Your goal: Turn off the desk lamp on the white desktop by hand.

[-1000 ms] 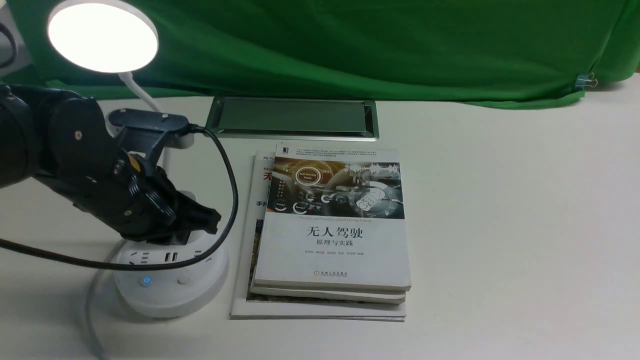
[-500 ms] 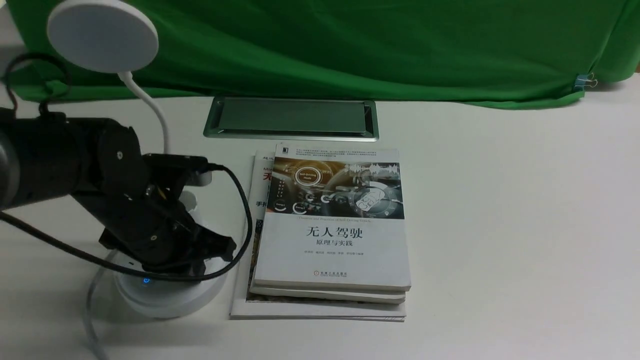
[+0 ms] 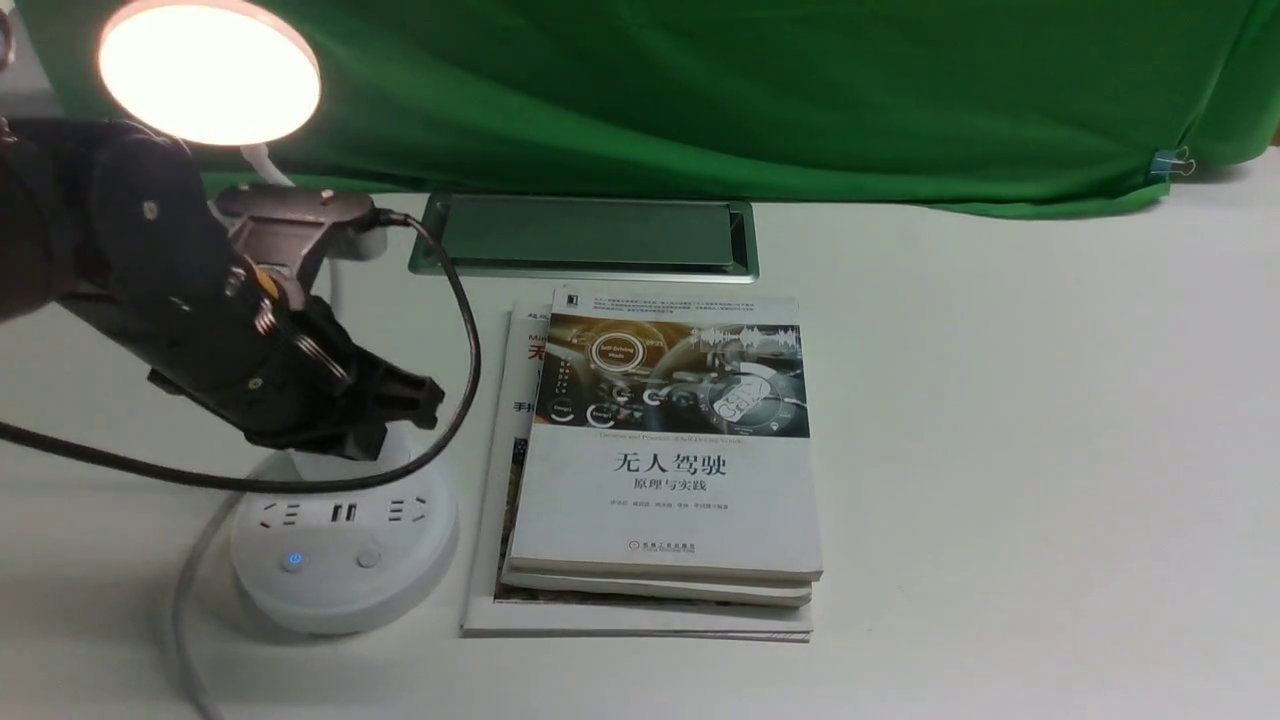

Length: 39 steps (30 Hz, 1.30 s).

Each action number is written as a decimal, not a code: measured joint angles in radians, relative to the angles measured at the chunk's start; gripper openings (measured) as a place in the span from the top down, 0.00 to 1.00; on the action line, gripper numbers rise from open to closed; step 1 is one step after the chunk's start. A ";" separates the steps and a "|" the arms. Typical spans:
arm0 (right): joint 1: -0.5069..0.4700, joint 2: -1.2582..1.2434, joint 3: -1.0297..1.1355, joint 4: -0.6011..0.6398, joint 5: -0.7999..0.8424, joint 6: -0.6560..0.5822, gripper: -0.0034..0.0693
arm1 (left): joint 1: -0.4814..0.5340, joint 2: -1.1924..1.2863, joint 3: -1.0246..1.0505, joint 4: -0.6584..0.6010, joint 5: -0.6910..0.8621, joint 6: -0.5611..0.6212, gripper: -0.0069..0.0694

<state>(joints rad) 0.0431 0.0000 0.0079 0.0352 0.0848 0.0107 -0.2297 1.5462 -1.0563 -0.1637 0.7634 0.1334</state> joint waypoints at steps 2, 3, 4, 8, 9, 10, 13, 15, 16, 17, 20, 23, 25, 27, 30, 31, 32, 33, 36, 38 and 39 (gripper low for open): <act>0.000 0.000 0.000 0.000 0.000 0.000 0.90 | 0.000 0.008 0.022 -0.005 -0.018 0.000 0.90; 0.000 0.000 0.000 0.000 0.000 0.000 0.90 | 0.000 0.016 0.044 -0.008 -0.035 0.000 0.90; 0.000 0.000 0.000 0.000 0.000 0.000 0.90 | 0.000 0.027 0.076 -0.010 -0.052 0.000 0.90; 0.000 0.000 0.000 0.000 0.000 0.000 0.90 | 0.000 0.086 0.156 -0.009 -0.080 -0.007 0.90; 0.000 0.000 0.000 0.000 0.000 0.000 0.90 | 0.001 0.089 0.157 -0.010 -0.110 -0.010 0.90; 0.000 0.000 0.000 0.000 0.000 0.000 0.90 | 0.001 0.091 0.158 -0.010 -0.115 -0.011 0.90; 0.000 0.000 0.000 0.000 0.000 0.000 0.90 | 0.001 0.098 0.153 -0.026 -0.132 -0.011 0.90; 0.000 0.000 0.000 0.000 0.000 0.000 0.90 | 0.001 0.096 0.144 -0.030 -0.124 -0.003 0.90; 0.000 0.000 0.000 0.000 0.000 0.000 0.90 | 0.001 0.094 0.143 -0.030 -0.121 -0.003 0.90; 0.000 0.000 0.000 0.000 0.000 0.000 0.90 | 0.001 0.086 0.139 -0.030 -0.110 -0.001 0.90; 0.000 0.000 0.000 0.000 0.000 0.000 0.90 | 0.001 0.044 0.130 -0.030 -0.088 -0.001 0.90; 0.000 0.000 0.000 0.000 0.000 0.000 0.90 | 0.001 -0.048 0.104 -0.030 -0.069 -0.001 0.90; 0.000 0.000 0.000 0.000 0.000 0.000 0.90 | 0.001 -0.118 0.093 -0.033 -0.049 0.002 0.90; 0.000 0.000 0.000 0.000 0.000 0.000 0.90 | 0.001 -0.213 0.092 -0.039 -0.013 0.001 0.90; 0.000 0.000 0.000 0.000 0.000 0.000 0.90 | 0.001 -0.370 0.121 -0.064 0.032 -0.004 0.90; 0.000 0.000 0.000 0.000 0.000 0.000 0.90 | 0.001 -0.420 0.140 -0.071 0.032 -0.007 0.90; 0.000 0.000 0.000 0.000 0.000 0.000 0.90 | 0.001 -0.447 0.145 -0.075 0.030 -0.008 0.90; 0.000 0.000 0.000 0.000 0.000 0.000 0.90 | 0.001 -0.545 0.197 -0.085 0.006 -0.016 0.90; 0.000 0.000 0.000 0.000 0.000 0.000 0.90 | 0.001 -0.758 0.316 -0.081 -0.116 -0.016 0.90; 0.000 0.000 0.000 0.000 0.000 0.000 0.90 | 0.001 -0.862 0.379 -0.066 -0.198 0.006 0.90; 0.000 0.000 0.000 0.000 0.000 0.000 0.90 | 0.001 -0.984 0.455 -0.046 -0.299 0.052 0.90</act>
<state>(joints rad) 0.0431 0.0000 0.0079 0.0352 0.0848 0.0107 -0.2288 0.5623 -0.6016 -0.2098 0.4643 0.1852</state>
